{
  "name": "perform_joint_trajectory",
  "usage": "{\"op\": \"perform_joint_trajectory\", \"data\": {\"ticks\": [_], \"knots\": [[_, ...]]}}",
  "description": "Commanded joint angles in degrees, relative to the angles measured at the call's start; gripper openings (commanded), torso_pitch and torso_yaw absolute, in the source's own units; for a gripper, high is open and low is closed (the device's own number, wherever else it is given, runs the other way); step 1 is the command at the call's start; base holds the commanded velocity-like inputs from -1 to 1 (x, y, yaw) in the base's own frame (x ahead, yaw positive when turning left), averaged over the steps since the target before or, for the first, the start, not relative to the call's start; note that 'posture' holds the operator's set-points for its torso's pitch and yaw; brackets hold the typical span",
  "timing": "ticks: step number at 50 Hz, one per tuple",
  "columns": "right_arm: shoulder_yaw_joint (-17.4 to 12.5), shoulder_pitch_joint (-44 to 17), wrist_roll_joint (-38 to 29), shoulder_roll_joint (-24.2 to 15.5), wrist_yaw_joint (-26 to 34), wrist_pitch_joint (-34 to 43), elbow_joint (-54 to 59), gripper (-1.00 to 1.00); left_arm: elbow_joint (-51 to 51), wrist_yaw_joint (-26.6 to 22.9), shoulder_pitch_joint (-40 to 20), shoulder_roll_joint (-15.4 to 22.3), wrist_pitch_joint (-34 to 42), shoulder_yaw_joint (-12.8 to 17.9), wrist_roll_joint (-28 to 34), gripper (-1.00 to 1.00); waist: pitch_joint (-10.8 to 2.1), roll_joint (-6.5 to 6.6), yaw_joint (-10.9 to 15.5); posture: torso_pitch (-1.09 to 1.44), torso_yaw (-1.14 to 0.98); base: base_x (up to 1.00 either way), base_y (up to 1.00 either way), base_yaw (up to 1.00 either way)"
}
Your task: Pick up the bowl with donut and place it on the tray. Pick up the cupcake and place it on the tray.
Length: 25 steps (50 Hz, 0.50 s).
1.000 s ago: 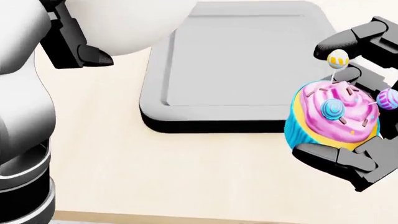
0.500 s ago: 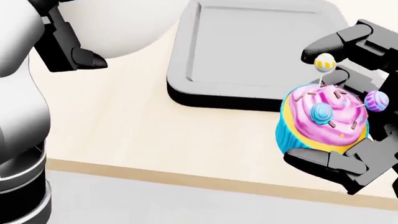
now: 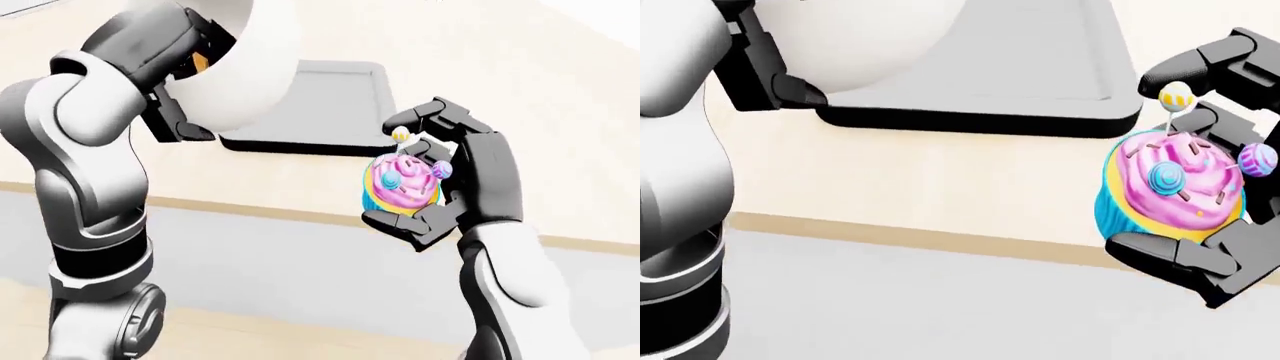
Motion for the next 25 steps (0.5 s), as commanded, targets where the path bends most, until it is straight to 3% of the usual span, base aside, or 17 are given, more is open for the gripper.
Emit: {"op": "perform_joint_trajectory", "data": {"ticks": [1, 3, 4, 11, 12, 14, 16, 21, 22, 23, 24, 25], "knots": [[0.06, -1.55, 0.24, -0.32, 0.19, -2.17, -1.53, -1.0, -1.75, 1.11, -2.39, 0.95, 0.09, 1.29, 0.75, -1.0, -1.7, -0.42, 0.24, 0.0, 0.0, 0.0, 0.0, 0.0], [0.1, -1.83, 0.17, -0.35, 0.32, -1.97, -1.59, -1.0, -1.8, 0.43, -3.4, 1.14, 0.45, 1.39, 0.83, -1.0, -2.02, 0.9, -0.24, 0.0, 0.0, 0.0, 0.0, 0.0], [0.04, -2.02, 0.18, -0.37, 0.34, -1.71, -1.67, -1.0, -1.79, 0.34, -3.54, 1.2, 0.43, 1.36, 0.86, -1.0, -1.7, 0.02, 0.03, 0.0, 0.0, 0.0, 0.0, 0.0], [-1.54, -4.11, 1.76, -0.08, 0.17, 1.49, -2.69, -1.0, -1.44, 0.19, -4.42, 1.47, 0.58, 1.48, 0.74, -1.0, -2.1, -1.43, 0.61, 0.0, 0.0, 0.0, 0.0, 0.0], [-1.55, -3.88, 1.7, -0.1, -0.16, 1.24, -2.4, -1.0, -1.75, 0.08, -4.26, 1.37, 0.66, 1.4, 0.79, -1.0, -3.26, -1.03, -0.53, 0.0, 0.0, 0.0, 0.0, -0.78], [-1.58, -3.5, 1.82, -0.05, -0.33, 0.57, -2.02, -1.0, -1.68, 0.16, -4.26, 1.33, 0.63, 1.39, 0.77, -1.0, -2.76, -0.49, -0.23, 0.0, 0.0, 0.0, 0.0, -0.99], [-1.36, -3.07, 2.09, -0.04, -0.4, 0.04, -1.81, -1.0, -1.49, 0.32, -4.3, 1.41, 0.58, 1.48, 0.67, -1.0, -3.58, 0.31, -0.47, 0.0, 0.0, 0.0, 0.0, -1.0], [-1.2, -3.17, 2.75, -0.26, -0.59, 0.61, -2.36, -1.0, -1.42, 0.41, -4.33, 1.75, 0.66, 1.68, 0.44, -1.0, -2.66, -1.42, 0.05, 0.0, 0.0, 0.0, 0.0, -1.0], [-1.31, -3.63, 2.76, -0.28, -0.87, 0.58, -2.26, -1.0, -1.53, 0.26, -4.35, 1.9, 0.71, 1.74, 0.41, -1.0, -2.55, -2.22, 0.9, 0.0, 0.0, 0.0, 0.0, -0.46], [-0.85, -3.46, 2.48, -0.65, -1.0, -0.08, -2.1, -1.0, -1.54, 0.18, -4.4, 1.99, 0.76, 1.78, 0.36, -1.0, -2.68, -4.42, 1.58, 0.0, 0.0, 0.0, 0.0, 0.0], [-0.6, -3.64, 2.57, -0.66, -1.0, -0.16, -2.27, -1.0, -1.2, 0.29, -4.66, 2.39, 0.67, 2.08, 0.08, -1.0, -3.17, -4.4, 2.85, 0.0, 0.0, 0.0, 0.0, 0.0], [-0.53, -3.76, 2.64, -0.69, -0.96, -0.15, -2.27, -1.0, -1.14, 0.33, -4.7, 2.58, 0.67, 2.13, -0.03, -1.0, -1.86, -3.78, 2.24, 0.0, 0.0, 0.0, 0.0, 0.0]]}}
